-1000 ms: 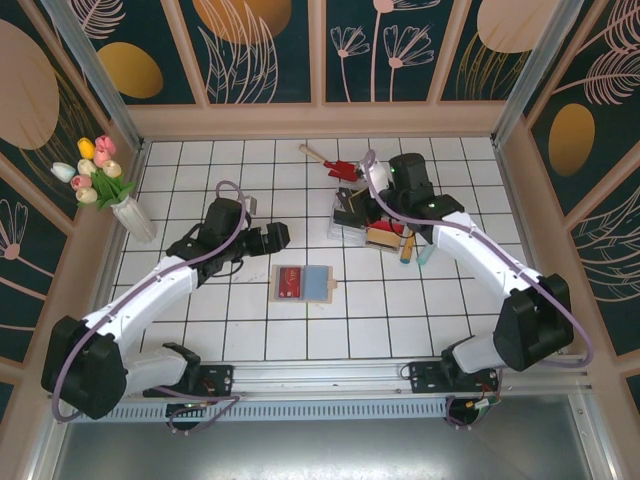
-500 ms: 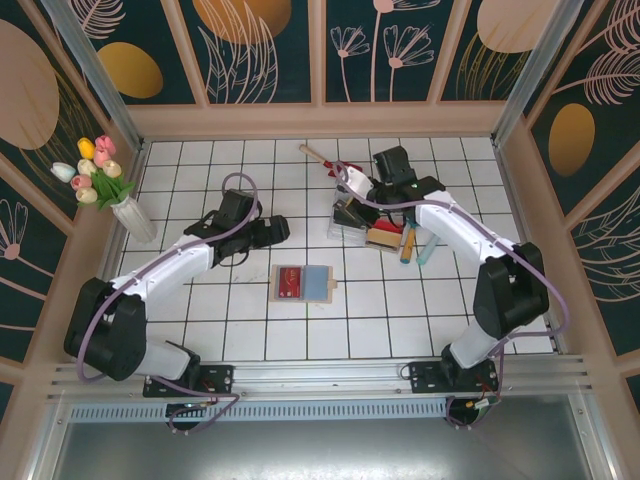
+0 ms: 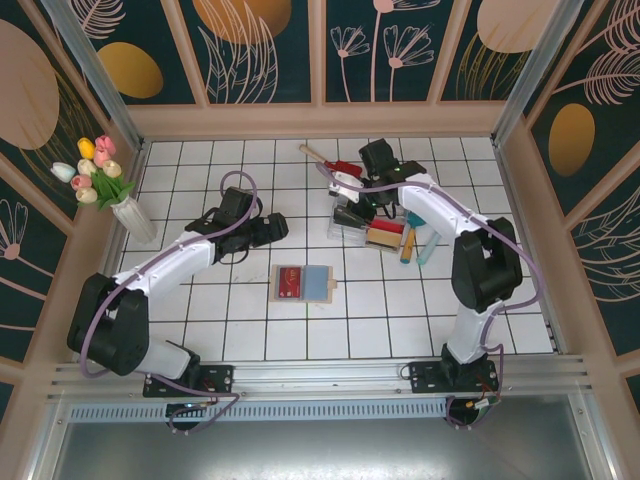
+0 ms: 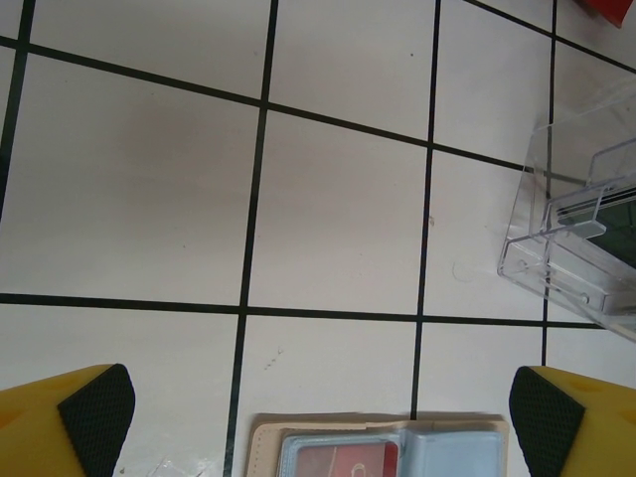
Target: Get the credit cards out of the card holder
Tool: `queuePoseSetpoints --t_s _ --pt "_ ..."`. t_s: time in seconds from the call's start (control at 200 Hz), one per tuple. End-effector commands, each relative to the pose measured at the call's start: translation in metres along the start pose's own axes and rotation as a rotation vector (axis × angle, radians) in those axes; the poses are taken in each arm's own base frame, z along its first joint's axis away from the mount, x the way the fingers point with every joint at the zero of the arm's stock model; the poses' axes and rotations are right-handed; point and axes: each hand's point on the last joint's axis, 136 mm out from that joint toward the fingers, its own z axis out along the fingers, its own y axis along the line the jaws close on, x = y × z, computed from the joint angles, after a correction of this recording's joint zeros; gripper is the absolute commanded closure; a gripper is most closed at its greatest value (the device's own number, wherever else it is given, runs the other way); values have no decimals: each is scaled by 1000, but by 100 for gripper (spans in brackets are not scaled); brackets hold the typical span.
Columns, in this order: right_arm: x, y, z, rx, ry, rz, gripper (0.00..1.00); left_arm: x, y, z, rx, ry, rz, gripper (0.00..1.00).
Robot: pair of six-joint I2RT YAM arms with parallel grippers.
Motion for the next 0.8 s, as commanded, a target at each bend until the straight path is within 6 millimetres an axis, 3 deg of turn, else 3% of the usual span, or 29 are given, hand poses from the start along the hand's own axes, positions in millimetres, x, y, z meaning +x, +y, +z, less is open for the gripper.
queuePoseSetpoints --t_s 0.0,0.545,0.796 --pt "1 2 2 -22 36 -47 100 -2 -3 0 3 22 -2 2" --pt "2 -12 22 -13 74 -76 100 9 -5 5 34 71 2 1" --pt "-7 -17 29 7 59 -77 94 11 -8 4 53 79 1 1"
